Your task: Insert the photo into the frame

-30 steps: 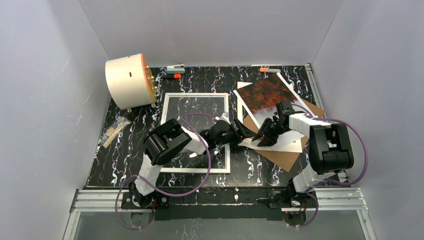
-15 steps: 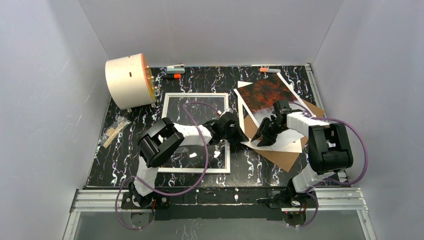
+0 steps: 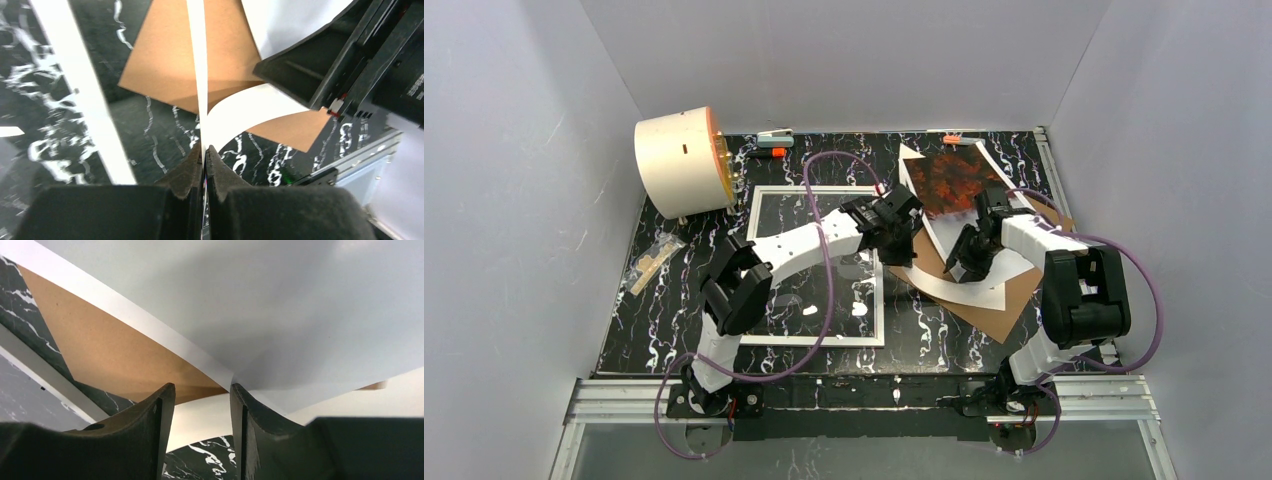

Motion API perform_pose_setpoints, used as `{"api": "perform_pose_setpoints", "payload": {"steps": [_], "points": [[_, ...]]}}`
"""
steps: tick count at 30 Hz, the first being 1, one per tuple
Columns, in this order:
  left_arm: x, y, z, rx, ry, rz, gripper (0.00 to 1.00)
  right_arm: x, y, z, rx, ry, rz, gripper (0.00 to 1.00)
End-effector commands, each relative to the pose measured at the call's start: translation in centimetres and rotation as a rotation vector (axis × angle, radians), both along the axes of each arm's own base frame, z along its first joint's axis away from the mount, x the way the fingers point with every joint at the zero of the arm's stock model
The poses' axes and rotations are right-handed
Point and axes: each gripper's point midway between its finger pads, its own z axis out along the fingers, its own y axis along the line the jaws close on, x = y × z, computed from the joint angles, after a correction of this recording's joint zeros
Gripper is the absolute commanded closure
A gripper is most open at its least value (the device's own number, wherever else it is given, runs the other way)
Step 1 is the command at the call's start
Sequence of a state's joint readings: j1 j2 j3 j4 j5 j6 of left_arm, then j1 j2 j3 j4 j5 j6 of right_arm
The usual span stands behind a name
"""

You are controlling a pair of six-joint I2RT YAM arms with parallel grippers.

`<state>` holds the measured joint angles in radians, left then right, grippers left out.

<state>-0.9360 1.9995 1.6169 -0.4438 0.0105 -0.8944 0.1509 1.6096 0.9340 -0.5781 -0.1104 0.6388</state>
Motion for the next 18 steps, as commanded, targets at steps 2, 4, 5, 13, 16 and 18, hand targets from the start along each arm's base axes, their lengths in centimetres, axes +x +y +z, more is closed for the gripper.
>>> {"api": "perform_pose_setpoints", "payload": {"steps": [2,4,5,13,16,18], "points": [[-1.1,6.0,3.4,0.276,-0.023,-0.074,1.0,1.3,-1.6,1.0,-0.055,-0.04,-0.027,0.46],[-0.9,6.5,5.1,0.294,-0.05,-0.094,1.0,1.3,-1.9,0.9,-0.056,-0.038,-0.04,0.46],[-0.8,6.9,6.0,0.306,-0.064,-0.094,1.0,1.3,-2.1,0.8,-0.054,-0.036,-0.047,0.46],[0.1,10.6,12.4,0.372,-0.176,-0.066,1.0,1.5,-2.5,1.5,-0.018,-0.062,-0.086,0.45],[0.1,10.7,14.3,0.327,-0.213,-0.093,1.0,2.3,-1.9,3.2,0.037,-0.11,-0.088,0.42],[-0.1,10.3,15.0,0.29,-0.223,-0.114,1.0,2.9,-1.1,5.1,0.089,-0.163,-0.079,0.38]]}}
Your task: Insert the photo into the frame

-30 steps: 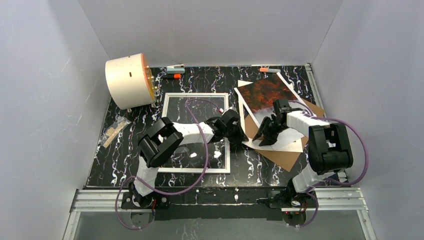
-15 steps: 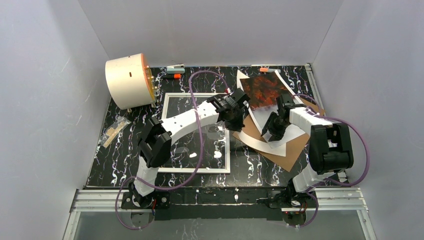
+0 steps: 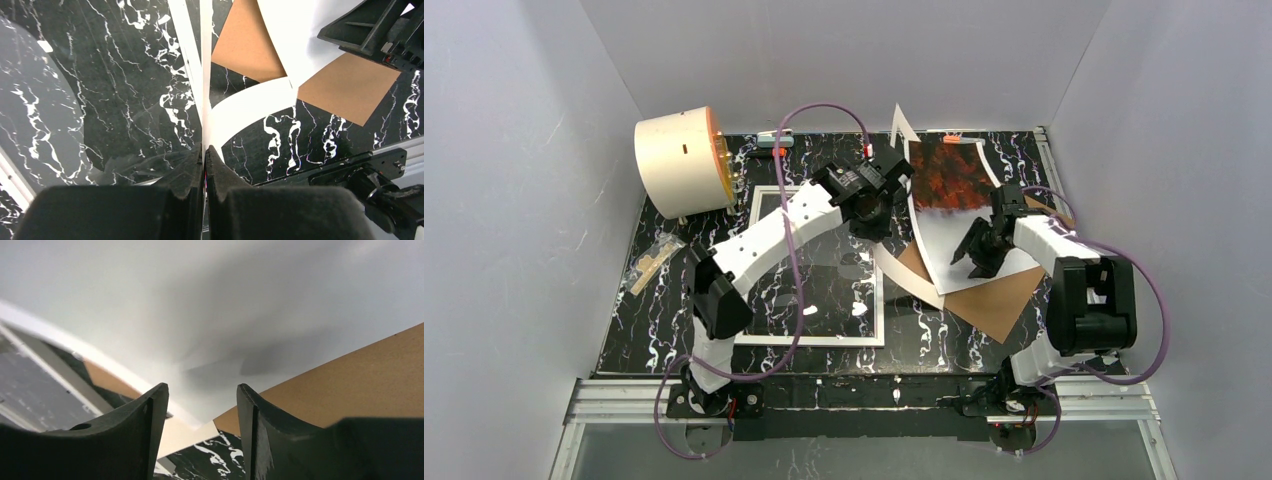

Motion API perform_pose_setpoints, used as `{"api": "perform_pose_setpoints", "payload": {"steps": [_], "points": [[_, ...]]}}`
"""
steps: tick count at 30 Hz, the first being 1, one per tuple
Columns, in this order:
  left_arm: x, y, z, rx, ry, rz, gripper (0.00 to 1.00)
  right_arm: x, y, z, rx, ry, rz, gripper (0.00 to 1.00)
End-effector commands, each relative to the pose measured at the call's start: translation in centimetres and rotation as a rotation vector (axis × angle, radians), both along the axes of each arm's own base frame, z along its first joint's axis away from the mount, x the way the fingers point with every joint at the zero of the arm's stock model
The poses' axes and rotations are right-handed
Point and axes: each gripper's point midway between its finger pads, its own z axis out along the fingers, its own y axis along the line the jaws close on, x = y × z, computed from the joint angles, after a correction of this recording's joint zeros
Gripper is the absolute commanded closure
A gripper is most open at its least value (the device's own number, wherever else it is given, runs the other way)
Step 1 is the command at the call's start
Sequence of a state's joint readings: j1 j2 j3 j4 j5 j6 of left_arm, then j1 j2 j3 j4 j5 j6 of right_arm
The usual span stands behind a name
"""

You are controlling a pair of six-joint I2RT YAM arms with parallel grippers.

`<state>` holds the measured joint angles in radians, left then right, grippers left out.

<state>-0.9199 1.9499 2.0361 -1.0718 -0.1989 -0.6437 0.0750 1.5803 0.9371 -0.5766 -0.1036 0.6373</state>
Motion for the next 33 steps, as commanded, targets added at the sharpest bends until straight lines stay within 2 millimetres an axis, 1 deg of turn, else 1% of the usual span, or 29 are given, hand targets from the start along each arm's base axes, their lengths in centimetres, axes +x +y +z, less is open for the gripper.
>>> {"api": "perform_pose_setpoints", "payload": {"steps": [1,3,5,8,12,15,19,21,24,25,27,28,30,33], "points": [[-0.4,1.9,5.3,-0.057,-0.081,-0.045,1.0,2.2,1.5,5.3,0.112,-0.162,0.01,0.36],[-0.2,2.0,6.2,-0.074,-0.104,-0.032,1.0,2.5,1.9,7.2,0.137,-0.212,0.017,0.34],[0.2,2.0,7.2,-0.095,-0.136,-0.021,1.0,2.7,2.1,8.3,0.148,-0.247,0.026,0.31],[0.9,2.3,9.2,-0.119,-0.201,-0.014,1.0,2.8,2.2,8.7,0.155,-0.266,0.048,0.29],[2.1,4.3,12.9,-0.099,-0.314,0.019,1.0,2.6,2.9,9.0,0.195,-0.27,0.085,0.27],[2.6,5.7,14.9,-0.122,-0.355,0.039,1.0,3.0,4.1,10.3,0.267,-0.32,0.123,0.23],[2.3,6.3,16.6,-0.177,-0.368,0.02,1.0,3.8,6.4,13.0,0.414,-0.402,0.17,0.09],[2.1,6.4,17.2,-0.204,-0.366,0.007,1.0,4.1,7.5,14.3,0.512,-0.422,0.166,0.06],[1.9,6.9,17.9,-0.258,-0.345,0.023,1.0,4.5,9.4,16.2,0.688,-0.462,0.154,0.02],[1.8,6.9,18.2,-0.283,-0.337,0.027,1.0,4.5,9.8,16.5,0.748,-0.474,0.144,0.01],[1.5,6.9,18.8,-0.336,-0.32,0.026,1.0,5.0,10.5,17.8,0.845,-0.524,0.132,0.01],[1.4,6.9,19.0,-0.362,-0.307,0.028,1.0,5.6,10.7,19.0,0.887,-0.577,0.141,0.01],[0.8,6.7,19.9,-0.426,-0.282,0.019,1.0,6.2,11.2,20.3,0.961,-0.613,0.138,0.01],[-0.3,6.4,20.7,-0.487,-0.248,-0.011,1.0,7.5,12.1,21.2,1.005,-0.627,0.153,0.01]]}}
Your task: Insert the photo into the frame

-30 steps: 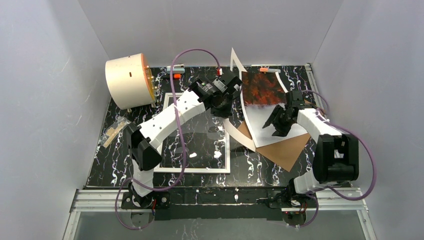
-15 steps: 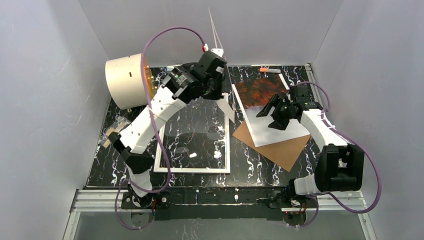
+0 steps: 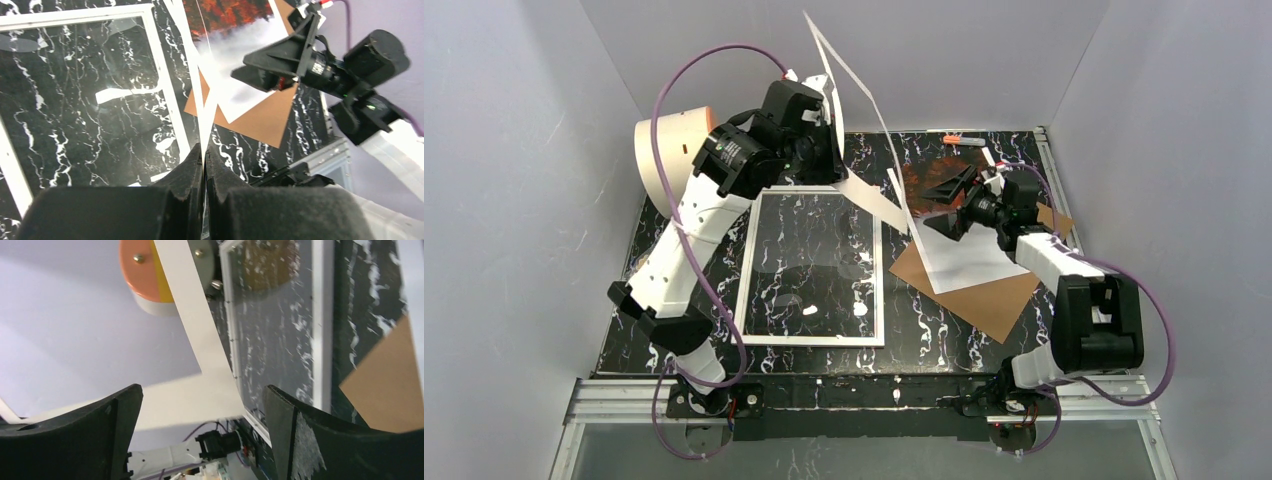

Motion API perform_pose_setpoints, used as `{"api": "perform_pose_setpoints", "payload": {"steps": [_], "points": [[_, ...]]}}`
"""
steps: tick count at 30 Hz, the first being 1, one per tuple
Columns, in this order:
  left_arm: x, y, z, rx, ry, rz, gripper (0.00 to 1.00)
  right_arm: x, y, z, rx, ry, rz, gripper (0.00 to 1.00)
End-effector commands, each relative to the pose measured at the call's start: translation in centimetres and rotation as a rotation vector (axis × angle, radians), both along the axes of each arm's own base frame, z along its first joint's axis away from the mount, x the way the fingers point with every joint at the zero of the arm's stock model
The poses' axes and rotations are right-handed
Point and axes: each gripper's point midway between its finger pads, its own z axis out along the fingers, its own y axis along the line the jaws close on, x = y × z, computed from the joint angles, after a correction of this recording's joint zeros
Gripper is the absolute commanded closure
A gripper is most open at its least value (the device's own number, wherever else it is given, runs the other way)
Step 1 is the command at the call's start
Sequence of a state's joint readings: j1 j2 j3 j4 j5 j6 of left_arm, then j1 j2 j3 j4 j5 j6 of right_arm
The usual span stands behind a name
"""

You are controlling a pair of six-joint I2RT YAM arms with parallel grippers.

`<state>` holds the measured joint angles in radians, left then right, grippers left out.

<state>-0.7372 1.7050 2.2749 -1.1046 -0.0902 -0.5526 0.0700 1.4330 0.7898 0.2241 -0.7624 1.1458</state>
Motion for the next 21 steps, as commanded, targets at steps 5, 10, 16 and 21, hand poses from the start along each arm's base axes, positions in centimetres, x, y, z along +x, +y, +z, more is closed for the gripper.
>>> {"api": "perform_pose_setpoints", "payload": {"steps": [5,10,16,21], "points": [[-4.0,0.2,3.8,-0.166,0.041,-0.104,1.0,2.8,3.4,7.1,0.23,-0.184,0.094,0.01],[-4.9,0.6,6.0,-0.237,0.011,-0.123,1.0,2.4,4.5,6.8,0.304,-0.144,0.144,0.01],[-6.0,1.9,5.0,-0.202,0.049,-0.115,1.0,1.3,4.7,9.5,0.399,-0.187,0.22,0.16],[-7.1,4.0,4.0,-0.143,0.065,-0.078,1.0,1.9,4.0,8.5,0.321,-0.168,0.131,0.26]]}}
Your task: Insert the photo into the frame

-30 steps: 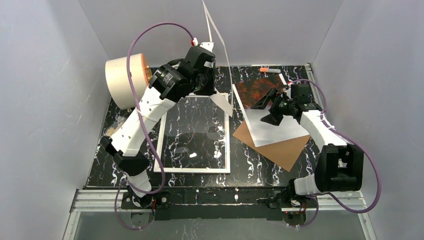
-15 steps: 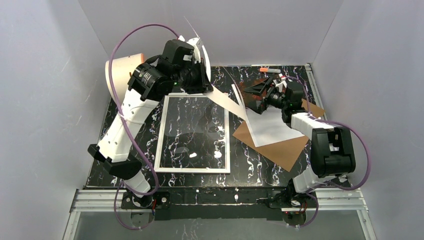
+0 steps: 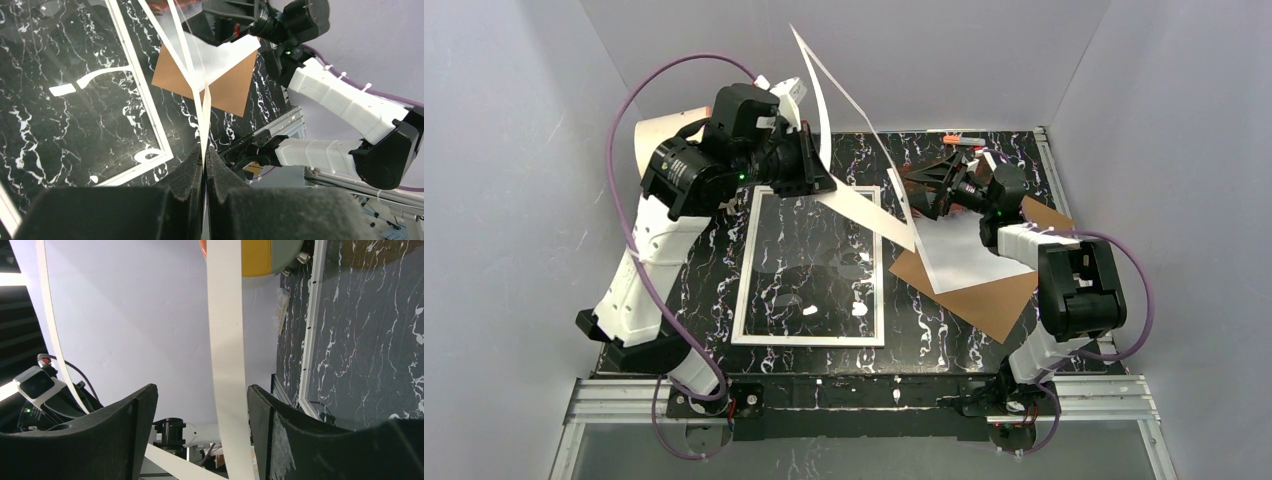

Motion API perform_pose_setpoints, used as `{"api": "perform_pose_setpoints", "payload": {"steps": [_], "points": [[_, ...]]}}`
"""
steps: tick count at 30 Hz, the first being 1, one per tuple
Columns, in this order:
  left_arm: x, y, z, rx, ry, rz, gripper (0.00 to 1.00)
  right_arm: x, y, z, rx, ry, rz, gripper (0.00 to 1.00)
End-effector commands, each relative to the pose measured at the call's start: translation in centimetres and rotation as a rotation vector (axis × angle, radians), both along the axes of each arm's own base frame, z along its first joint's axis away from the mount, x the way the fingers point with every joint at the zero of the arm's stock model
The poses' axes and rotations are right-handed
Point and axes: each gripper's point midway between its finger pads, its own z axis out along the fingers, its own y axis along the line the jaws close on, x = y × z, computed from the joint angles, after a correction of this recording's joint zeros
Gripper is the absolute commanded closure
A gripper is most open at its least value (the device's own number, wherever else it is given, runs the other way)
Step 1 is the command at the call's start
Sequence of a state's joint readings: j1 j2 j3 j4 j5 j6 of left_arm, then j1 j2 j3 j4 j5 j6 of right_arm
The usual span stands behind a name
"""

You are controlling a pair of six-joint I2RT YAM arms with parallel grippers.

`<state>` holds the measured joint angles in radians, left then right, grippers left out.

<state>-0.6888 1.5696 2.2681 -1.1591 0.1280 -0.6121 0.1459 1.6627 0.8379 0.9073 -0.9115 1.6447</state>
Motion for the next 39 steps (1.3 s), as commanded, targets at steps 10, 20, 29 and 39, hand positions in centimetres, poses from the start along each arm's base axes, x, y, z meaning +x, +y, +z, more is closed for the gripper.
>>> {"api": "perform_pose_setpoints", "payload": {"steps": [10,20,29,39], "points": [[-3.2,3.5,-1.7,0.08,0.047,0.008,1.0,-1.2,-0.5,6.3,0.093,-0.254,0.018,0.33],[-4.1,3.9,-3.9,0.117,0.095,-0.02,1.0,-1.1,-0.3,7.7,0.096,-0.332,0.035,0.37],[-4.3,5.9,-5.7,0.206,0.115,0.039,1.0,-1.3,-0.6,3.1,-0.007,-0.221,0.016,0.63],[-4.2,8.4,-9.6,0.325,0.166,0.144,0.26,-1.9,-0.5,-2.1,-0.179,-0.146,0.025,0.99]]}}
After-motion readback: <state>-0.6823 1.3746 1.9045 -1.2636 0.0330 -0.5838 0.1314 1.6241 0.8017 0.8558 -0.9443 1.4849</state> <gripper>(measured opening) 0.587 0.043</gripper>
